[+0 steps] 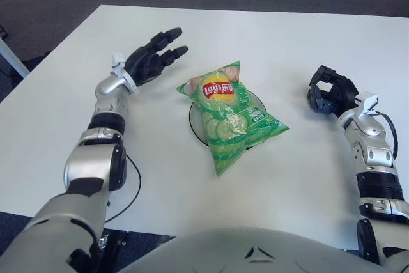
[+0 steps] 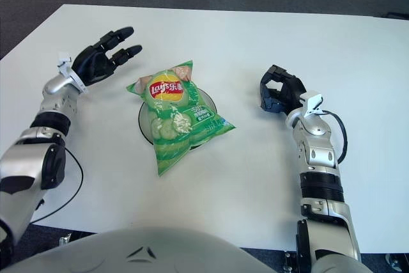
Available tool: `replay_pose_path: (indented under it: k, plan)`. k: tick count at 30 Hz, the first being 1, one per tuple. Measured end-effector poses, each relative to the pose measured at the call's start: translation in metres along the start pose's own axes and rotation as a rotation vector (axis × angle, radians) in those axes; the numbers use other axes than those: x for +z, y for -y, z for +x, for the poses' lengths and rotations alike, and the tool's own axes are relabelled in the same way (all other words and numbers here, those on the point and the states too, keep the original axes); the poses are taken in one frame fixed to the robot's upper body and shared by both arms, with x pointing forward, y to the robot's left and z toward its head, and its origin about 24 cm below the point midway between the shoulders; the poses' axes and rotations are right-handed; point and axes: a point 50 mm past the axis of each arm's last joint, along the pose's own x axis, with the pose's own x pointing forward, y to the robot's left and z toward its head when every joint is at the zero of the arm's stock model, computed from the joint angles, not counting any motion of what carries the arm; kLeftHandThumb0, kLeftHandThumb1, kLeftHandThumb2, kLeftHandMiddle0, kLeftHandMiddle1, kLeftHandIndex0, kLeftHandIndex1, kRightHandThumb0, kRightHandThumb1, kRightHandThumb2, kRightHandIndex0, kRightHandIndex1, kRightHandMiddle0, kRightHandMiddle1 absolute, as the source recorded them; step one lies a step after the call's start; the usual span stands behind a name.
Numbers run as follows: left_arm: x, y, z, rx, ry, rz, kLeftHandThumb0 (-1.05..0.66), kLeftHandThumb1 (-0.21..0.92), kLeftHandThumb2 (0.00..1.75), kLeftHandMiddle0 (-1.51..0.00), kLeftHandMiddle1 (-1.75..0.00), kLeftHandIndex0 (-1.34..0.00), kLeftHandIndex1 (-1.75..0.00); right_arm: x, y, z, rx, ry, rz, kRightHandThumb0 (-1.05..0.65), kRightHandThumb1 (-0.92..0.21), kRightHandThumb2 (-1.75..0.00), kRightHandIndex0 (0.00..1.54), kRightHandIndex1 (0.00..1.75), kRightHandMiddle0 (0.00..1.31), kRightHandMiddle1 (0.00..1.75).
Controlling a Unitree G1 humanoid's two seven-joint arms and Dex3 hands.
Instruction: Put the snack into the plate.
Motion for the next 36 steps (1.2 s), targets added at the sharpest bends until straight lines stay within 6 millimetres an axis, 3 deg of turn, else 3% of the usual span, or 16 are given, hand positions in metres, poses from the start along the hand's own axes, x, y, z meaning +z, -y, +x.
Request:
replay_pose_path:
  k: [4,6,9,12,24,36]
  plan:
    - [-0.013,0.001,0.002,0.159,-0.036,-0.065,-0.69,0.9,0.7,-0.67,-1.66,-0.46,-1.71,0.0,0.003,-0.001,-0.004,0.001,-0.005,-0.46,-0.4,-1.22,1.21,1.75,0.55,1.75]
    - [-0.019,0.002,0.004,0.243,-0.05,-0.107,-0.54,0.65,0.94,-0.78,-1.71,-0.47,-1.73,-0.001,0.004,-0.001,-0.003,-0.004,-0.007,-0.46,-0.39,-1.22,1.22,1.75,0.55,1.75]
    - [-0.025,0.004,0.007,0.352,-0.079,-0.143,-0.47,0.52,1.08,-0.86,-1.73,-0.5,-1.74,-0.002,0.006,-0.001,0.001,-0.013,-0.009,-0.46,-0.39,-1.23,1.23,1.75,0.55,1.75]
    - [-0.026,0.007,0.009,0.433,-0.091,-0.138,-0.46,0.46,1.14,-0.92,-1.74,-0.52,-1.74,-0.005,0.007,-0.002,0.007,-0.025,-0.011,-0.46,-0.39,-1.23,1.23,1.75,0.56,1.75]
    - [-0.024,0.015,-0.001,0.559,-0.122,-0.018,-0.46,0.39,1.23,-1.09,-1.75,-0.56,-1.75,-0.006,0.013,-0.006,-0.006,-0.031,-0.01,-0.46,-0.4,-1.22,1.22,1.75,0.55,1.75]
    - [-0.025,0.036,-0.007,0.631,-0.066,0.04,-0.48,0.32,1.31,-1.26,-1.75,-0.61,-1.75,-0.007,0.015,-0.008,-0.032,-0.032,-0.009,-0.45,-0.41,-1.21,1.21,1.75,0.54,1.75]
